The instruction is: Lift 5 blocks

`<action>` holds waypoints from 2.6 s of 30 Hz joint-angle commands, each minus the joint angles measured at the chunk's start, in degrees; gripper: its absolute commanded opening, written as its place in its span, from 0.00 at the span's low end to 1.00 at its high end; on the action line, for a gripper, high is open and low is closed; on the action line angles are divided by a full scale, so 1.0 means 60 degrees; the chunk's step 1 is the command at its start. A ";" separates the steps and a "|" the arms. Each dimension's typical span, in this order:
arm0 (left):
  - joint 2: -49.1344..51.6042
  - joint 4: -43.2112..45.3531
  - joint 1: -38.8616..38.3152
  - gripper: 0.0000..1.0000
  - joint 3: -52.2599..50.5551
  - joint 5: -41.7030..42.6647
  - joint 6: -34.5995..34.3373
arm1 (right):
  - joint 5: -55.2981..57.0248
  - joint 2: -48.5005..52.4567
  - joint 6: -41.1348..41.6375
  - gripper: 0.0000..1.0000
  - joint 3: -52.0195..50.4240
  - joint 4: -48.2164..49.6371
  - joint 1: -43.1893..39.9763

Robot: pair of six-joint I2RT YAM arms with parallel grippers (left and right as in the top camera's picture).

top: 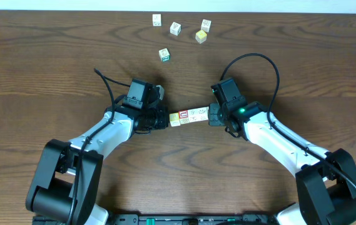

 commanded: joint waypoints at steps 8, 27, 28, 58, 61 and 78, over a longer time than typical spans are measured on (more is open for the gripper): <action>-0.0189 0.0488 -0.0885 0.07 0.0375 0.2667 0.0084 | -0.3687 0.0080 0.0280 0.01 0.0164 0.0437 0.1166; -0.0189 0.0492 -0.0885 0.07 0.0375 0.2663 0.0080 | -0.3523 0.0087 0.0277 0.01 0.0102 0.0412 0.1173; -0.0189 0.0492 -0.0885 0.07 0.0375 0.2663 0.0080 | -0.3479 0.0087 0.0277 0.01 0.0076 0.0412 0.1173; 0.0073 0.0492 -0.0889 0.07 0.0291 0.2608 0.0084 | -0.3224 0.0546 0.0244 0.01 -0.0066 0.0659 0.1173; 0.0277 0.0492 -0.0889 0.07 0.0291 0.2616 0.0011 | -0.3220 0.0546 0.0240 0.01 -0.0066 0.0656 0.1173; 0.0393 0.0565 -0.0889 0.07 0.0288 0.2561 -0.0007 | -0.3115 0.0561 0.0240 0.01 -0.0080 0.0648 0.1173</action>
